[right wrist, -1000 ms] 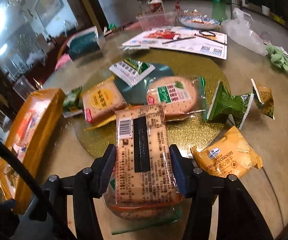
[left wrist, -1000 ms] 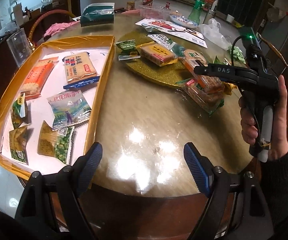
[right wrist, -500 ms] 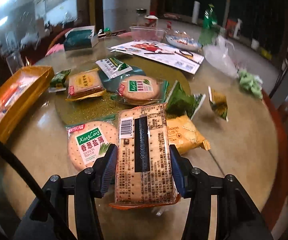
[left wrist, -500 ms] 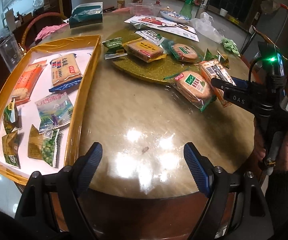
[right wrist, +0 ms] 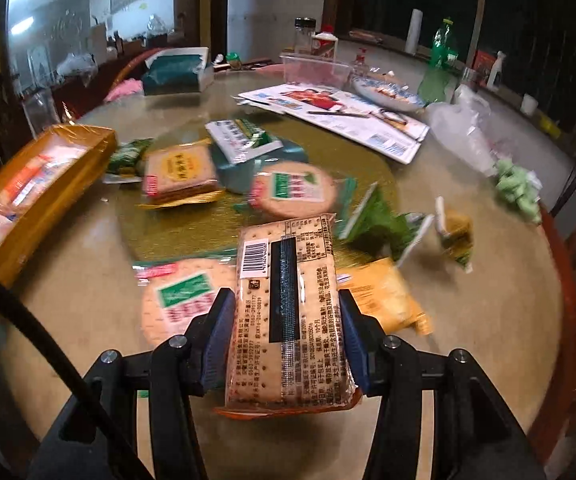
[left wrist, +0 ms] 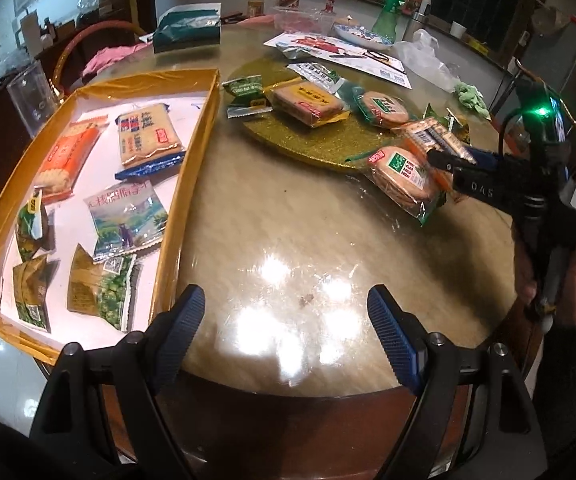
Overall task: Organize snacks
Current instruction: 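Grasp the long biscuit pack with the right tool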
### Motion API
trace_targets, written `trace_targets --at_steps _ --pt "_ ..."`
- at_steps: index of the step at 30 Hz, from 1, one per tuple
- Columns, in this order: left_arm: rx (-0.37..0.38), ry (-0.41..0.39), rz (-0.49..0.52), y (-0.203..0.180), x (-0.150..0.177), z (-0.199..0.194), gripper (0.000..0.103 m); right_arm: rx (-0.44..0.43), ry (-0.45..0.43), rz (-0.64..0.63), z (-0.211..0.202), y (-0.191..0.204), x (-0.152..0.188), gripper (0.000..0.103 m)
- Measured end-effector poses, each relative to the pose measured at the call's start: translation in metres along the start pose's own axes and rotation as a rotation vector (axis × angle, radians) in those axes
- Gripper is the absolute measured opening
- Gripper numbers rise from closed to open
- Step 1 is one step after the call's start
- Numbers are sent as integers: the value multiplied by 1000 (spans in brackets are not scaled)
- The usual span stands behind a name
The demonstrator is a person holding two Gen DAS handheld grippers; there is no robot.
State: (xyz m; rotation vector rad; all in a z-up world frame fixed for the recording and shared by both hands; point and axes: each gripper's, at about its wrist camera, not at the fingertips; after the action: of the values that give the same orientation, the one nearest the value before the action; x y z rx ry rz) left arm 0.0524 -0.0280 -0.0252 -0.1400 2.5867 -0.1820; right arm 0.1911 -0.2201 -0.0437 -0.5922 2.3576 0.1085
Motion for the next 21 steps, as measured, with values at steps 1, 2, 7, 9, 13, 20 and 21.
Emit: trace_targets --at_steps 1,2,7,9,13,20,21 --pt "0 6 -2 0 0 1 84 22 4 -7 0 -2 0 51" --pt "6 10 -4 0 0 2 84 18 15 -7 2 -4 2 51" --pt "16 8 -1 1 -1 3 84 16 10 -40 -2 5 4 51" --pt "20 10 -9 3 -2 4 84 -16 11 -29 -8 12 7 51" --pt "15 5 -29 10 -4 5 84 -106 -2 -78 -26 44 17 51" --pt "45 40 -39 9 -2 12 84 -115 9 -25 -22 46 25 51" --pt "49 50 -36 8 -2 13 84 -118 6 -25 -23 46 25 51"
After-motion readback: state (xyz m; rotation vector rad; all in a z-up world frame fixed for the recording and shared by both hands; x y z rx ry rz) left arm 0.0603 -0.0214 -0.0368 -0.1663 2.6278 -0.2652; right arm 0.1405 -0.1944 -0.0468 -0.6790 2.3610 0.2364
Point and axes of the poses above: each gripper's, at about its wrist camera, not at the fingertips, and z roughly the way its jaws point, y to its left, x to its underside, and after that the axes turned 5 degrees about -z, right-handed
